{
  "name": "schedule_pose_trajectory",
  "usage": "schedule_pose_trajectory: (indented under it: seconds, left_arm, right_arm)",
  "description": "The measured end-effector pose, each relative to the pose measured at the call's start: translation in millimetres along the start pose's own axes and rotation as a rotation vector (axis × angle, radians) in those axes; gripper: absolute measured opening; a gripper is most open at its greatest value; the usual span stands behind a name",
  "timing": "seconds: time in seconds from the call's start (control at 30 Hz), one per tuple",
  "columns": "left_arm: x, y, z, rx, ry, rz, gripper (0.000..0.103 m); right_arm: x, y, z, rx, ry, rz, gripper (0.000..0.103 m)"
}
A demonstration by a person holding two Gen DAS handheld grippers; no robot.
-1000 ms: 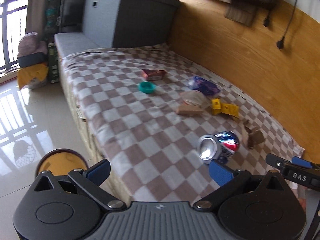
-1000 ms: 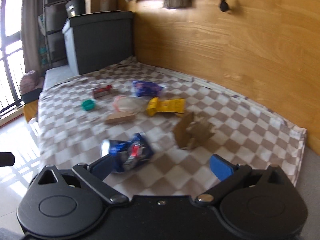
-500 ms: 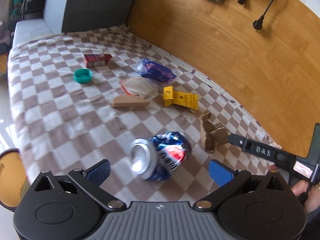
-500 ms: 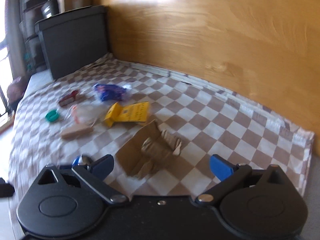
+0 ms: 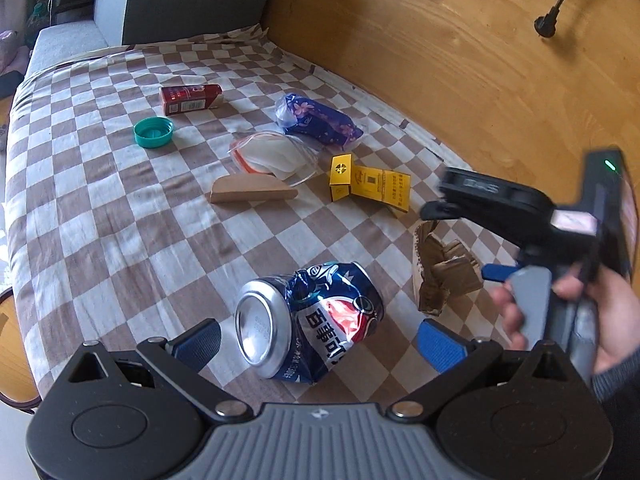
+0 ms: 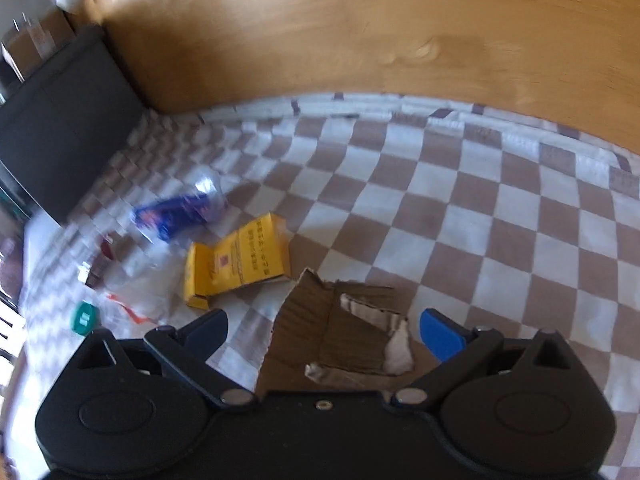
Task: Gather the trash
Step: 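Grasp the brown cardboard piece with the right tool, then grasp the crumpled Pepsi can with the left tool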
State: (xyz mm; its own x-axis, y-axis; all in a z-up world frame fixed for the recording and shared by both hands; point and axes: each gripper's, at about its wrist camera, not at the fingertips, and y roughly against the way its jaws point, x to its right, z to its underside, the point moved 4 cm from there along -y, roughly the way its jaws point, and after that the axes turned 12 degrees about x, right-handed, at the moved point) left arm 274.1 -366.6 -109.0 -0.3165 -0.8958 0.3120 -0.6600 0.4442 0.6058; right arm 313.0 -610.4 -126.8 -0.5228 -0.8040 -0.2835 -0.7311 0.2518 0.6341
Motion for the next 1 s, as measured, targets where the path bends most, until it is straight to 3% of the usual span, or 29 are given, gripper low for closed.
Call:
schedule_pose_trajectory:
  seconds: [0.17,0.2,0.27,0.37,0.5,0.63,0.8,1.0]
  left_arm:
    - [-3.9,-5.0,-2.9,-0.02,0.028,-0.009,0.103]
    - [-5.1,-5.9,-3.9,-0.025,0.039,-0.006,0.103]
    - [-7.7,-7.1,-6.2,-0.028,0.068,0.006,0.103]
    - [-9.7,-8.7,-9.4,-0.025,0.111,0.02,0.103]
    - [-12.0,-14.8,-10.8,-0.038,0.16,0.026,0.103]
    - [-16.3,-21.1,-11.4,-0.056,0.21,0.025,0.103]
    - [-18.0,-24.4,-10.7,-0.069,0.183,0.015,0.103]
    - [-26.0,-23.6,-9.6,-0.085,0.152,-0.032,0.103]
  right_arm:
    - [-14.5,-26.7,13.2,-0.101,0.116,0.119,0.1]
    - [-13.9,-28.4,16.5,-0.11,0.131,0.131,0.095]
    - [-9.0,-25.2,21.1,-0.112,0.119,0.088,0.074]
    - [-0.7,-11.5,22.8,-0.087,0.109,0.023,0.057]
    - [10.0,11.8,30.7,-0.065,0.108,-0.09,0.055]
    - [3.5,37.0,51.1,-0.068,0.183,-0.206,0.054]
    - [-19.1,62.0,80.7,-0.084,0.334,-0.308,0.054]
    - [-44.4,78.7,108.8,-0.092,0.491,-0.369,0.054]
